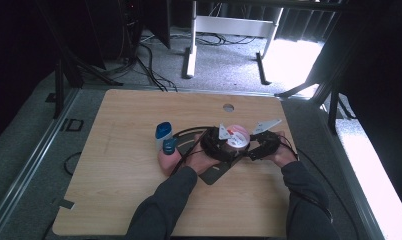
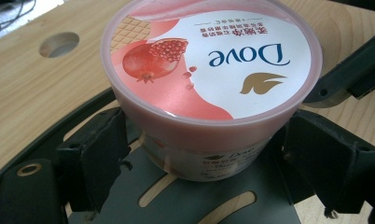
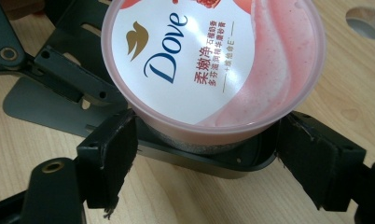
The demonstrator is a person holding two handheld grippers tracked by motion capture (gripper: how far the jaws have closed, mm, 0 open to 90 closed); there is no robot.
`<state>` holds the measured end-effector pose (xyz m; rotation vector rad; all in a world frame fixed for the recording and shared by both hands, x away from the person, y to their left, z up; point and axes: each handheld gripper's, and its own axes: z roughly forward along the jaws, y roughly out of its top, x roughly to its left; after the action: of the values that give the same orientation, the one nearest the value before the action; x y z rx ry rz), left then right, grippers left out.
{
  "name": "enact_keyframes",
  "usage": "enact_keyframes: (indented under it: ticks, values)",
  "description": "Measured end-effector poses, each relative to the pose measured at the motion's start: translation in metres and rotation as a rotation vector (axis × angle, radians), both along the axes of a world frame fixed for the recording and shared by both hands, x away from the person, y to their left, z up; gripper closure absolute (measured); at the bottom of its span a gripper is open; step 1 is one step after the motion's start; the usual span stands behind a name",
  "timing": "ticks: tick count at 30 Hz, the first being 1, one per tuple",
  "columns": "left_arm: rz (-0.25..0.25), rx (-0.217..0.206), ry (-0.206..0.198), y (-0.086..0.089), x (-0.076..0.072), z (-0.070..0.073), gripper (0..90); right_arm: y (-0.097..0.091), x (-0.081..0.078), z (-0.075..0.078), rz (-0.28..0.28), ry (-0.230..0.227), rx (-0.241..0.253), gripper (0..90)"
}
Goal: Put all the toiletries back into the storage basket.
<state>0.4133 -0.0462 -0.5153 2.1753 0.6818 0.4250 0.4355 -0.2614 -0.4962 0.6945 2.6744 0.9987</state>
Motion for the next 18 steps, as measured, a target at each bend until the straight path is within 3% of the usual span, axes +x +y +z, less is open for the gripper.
enact_keyframes:
  ticks: [18]
  values:
    - [-0.001, 0.019, 0.05, -0.005, 0.005, -0.01, 14.7, -0.001, 0.003, -0.013, -0.022, 0.029, -0.017, 19.6]
